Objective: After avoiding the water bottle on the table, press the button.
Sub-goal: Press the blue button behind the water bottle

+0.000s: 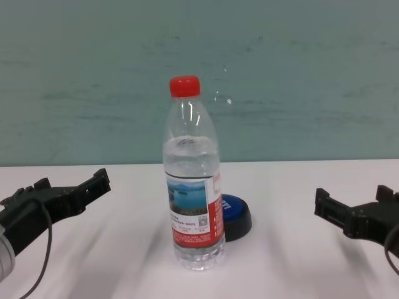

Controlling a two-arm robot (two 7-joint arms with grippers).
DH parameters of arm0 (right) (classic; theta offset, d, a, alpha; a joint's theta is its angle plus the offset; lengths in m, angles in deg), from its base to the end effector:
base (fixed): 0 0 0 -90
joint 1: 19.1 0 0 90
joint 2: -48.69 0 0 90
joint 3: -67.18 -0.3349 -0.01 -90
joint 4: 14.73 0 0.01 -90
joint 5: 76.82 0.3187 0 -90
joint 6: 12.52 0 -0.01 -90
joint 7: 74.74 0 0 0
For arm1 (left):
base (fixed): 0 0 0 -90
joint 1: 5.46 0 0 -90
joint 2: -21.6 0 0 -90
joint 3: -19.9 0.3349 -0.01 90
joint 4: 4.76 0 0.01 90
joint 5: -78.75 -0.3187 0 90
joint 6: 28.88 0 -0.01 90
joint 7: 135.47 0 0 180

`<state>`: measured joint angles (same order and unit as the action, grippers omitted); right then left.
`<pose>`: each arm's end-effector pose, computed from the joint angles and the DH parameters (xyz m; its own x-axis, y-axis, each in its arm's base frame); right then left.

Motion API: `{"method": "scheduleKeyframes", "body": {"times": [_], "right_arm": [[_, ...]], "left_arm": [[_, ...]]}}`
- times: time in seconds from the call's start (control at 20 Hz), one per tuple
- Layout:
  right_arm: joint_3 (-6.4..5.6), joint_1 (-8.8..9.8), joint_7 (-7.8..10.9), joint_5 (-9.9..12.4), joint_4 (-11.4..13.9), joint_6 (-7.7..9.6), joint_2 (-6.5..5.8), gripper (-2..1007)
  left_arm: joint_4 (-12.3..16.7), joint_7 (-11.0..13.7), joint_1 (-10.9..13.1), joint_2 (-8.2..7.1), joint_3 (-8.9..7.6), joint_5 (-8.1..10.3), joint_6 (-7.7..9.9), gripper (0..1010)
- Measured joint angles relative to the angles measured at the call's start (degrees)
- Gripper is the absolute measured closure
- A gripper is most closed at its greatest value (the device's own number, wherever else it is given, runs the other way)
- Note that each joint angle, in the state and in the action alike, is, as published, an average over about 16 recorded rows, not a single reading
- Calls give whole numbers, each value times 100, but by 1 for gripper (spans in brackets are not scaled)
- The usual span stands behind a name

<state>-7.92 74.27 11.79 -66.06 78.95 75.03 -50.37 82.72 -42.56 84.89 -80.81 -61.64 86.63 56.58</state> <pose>0.3071 0.0350 -0.3517 0.2028 -0.9779 -0.0509 0.9792 0.2027 0.0059 0.3321 0.0286 -0.3629 0.1903 0.9788 0.0759 -0.9817 0.1905 0.0055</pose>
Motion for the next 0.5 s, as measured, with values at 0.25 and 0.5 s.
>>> {"method": "scheduleKeyframes", "body": {"times": [0.25,0.5], "right_arm": [[0,0,0,0,0,0,0,1],[0,0,0,0,0,0,0,1]], "left_arm": [[0,0,0,0,0,0,0,0],[0,0,0,0,0,0,0,0]]}}
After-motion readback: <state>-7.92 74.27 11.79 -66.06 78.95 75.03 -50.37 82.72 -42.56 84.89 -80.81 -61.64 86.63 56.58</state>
